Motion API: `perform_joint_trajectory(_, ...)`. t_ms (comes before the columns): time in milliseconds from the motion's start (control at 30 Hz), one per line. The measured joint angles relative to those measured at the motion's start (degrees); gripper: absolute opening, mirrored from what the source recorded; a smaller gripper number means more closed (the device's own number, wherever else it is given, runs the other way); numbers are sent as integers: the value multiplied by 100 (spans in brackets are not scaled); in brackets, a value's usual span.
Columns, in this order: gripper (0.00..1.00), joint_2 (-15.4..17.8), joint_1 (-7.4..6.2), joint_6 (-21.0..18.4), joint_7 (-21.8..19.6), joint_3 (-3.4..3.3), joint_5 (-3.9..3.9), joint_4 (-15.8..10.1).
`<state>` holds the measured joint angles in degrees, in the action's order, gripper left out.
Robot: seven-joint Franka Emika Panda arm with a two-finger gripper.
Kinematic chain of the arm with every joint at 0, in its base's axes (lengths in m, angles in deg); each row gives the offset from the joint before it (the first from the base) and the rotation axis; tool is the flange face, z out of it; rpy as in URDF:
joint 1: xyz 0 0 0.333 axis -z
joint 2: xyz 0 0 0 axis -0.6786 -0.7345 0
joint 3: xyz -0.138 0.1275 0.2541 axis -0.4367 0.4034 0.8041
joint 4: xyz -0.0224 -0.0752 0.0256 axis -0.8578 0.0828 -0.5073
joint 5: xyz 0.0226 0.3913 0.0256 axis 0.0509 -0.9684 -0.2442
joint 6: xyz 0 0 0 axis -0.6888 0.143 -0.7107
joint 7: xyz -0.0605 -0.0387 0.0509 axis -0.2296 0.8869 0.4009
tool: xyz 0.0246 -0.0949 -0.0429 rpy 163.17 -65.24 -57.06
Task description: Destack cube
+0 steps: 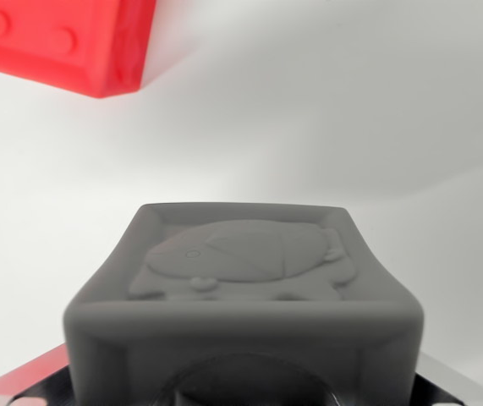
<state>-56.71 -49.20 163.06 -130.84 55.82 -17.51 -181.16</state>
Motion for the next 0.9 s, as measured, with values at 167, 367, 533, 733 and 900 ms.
perform_joint_trajectory(167,0,42,18,113,141,0,0,-155)
perform_joint_trajectory(367,0,77,42,268,320,0,0,-344)
perform_joint_trajectory(533,0,104,58,394,473,0,0,-500)
perform_joint_trajectory(733,0,126,81,545,645,0,0,-676)
perform_joint_trajectory(900,0,-27,86,734,692,2,-13,-691)
